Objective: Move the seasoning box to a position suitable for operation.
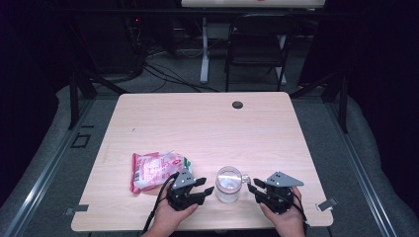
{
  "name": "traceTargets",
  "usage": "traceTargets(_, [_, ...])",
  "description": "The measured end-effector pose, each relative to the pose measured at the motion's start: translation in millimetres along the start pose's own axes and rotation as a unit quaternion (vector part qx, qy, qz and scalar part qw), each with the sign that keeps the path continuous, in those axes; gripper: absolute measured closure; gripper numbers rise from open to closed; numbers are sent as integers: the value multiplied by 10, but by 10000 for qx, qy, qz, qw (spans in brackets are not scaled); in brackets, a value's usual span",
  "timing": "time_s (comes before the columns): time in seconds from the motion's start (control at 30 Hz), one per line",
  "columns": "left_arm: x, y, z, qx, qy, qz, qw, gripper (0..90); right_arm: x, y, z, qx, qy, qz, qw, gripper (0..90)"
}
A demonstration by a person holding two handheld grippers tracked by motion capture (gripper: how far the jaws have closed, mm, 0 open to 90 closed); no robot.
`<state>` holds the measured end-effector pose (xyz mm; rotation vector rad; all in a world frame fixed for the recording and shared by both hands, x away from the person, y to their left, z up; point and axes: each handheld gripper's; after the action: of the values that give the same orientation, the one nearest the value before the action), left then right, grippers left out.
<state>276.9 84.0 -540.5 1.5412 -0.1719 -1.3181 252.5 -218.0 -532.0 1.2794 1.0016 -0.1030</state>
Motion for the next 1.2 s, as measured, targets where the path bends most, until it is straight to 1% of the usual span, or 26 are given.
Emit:
traceTargets(0.03, [-7, 6, 0, -9, -2, -7, 10000, 570, -29, 7, 5, -30, -12, 16, 10000, 675])
traceTargets(0.2, [-45, 42, 6, -40, -44, 73, 10000, 646, -172, 62, 49, 48, 33, 217, 9997, 676])
traceTargets(0.27, [-59, 62, 11, -18, -53, 119, 9999, 663, -191, 78, 52, 78, 42, 235, 9997, 677])
traceTargets(0.37, [-99, 109, 18, 64, -11, 141, 9999, 692, -207, 113, 55, 99, 63, 268, 9996, 677])
traceTargets(0.4, [-112, 128, 19, 54, -9, 181, 9998, 694, -213, 124, 56, 83, 64, 243, 9996, 677])
traceTargets(0.47, [-138, 158, 17, 75, 20, 200, 9998, 694, -222, 164, 41, 77, 94, 279, 9995, 685])
traceTargets(0.53, [-153, 178, 17, 61, 60, 190, 9998, 699, -239, 205, 28, 11, 113, 264, 9996, 687])
traceTargets(0.6, [-171, 194, 9, 60, 88, 231, 9997, 700, -252, 248, 12, -40, 107, 282, 9995, 683])
traceTargets(0.67, [-180, 203, 9, 31, 109, 261, 9996, 704, -266, 283, 0, -65, 81, 310, 9995, 666])
traceTargets(0.7, [-182, 210, 9, 39, 131, 287, 9995, 705, -270, 302, -1, -108, 89, 304, 9994, 642])
traceTargets(0.73, [-180, 219, 14, 59, 192, 315, 9993, 706, -266, 322, 0, -155, 86, 261, 9995, 622])
traceTargets(0.77, [-182, 225, 17, 71, 216, 317, 9992, 705, -257, 339, -2, -176, 92, 198, 9996, 619])
traceTargets(0.8, [-186, 234, 19, 101, 252, 314, 9991, 705, -257, 345, -5, -210, 56, 208, 9995, 619])
traceTargets(0.83, [-181, 240, 25, 78, 276, 344, 9990, 702, -257, 351, -6, -230, 41, 221, 9995, 618])
traceTargets(0.97, [-195, 273, 28, 29, 252, 299, 9992, 703, -234, 380, 11, -138, 158, 224, 9995, 613])
traceTargets(1.07, [-201, 288, 34, -22, 247, 312, 9992, 706, -237, 407, 15, -145, 174, 237, 9995, 613])
traceTargets(1.2, [-206, 306, 55, 25, 319, 357, 9989, 695, -234, 445, 14, -156, 160, 263, 9994, 600])
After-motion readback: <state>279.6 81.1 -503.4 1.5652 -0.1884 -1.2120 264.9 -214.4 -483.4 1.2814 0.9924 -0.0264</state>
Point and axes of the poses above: each handheld gripper's, and its own axes: x roughly forward along the jaws, y roughly out of its top, z roughly to its right, and after that the axes turned 7 degrees about -z, right-handed
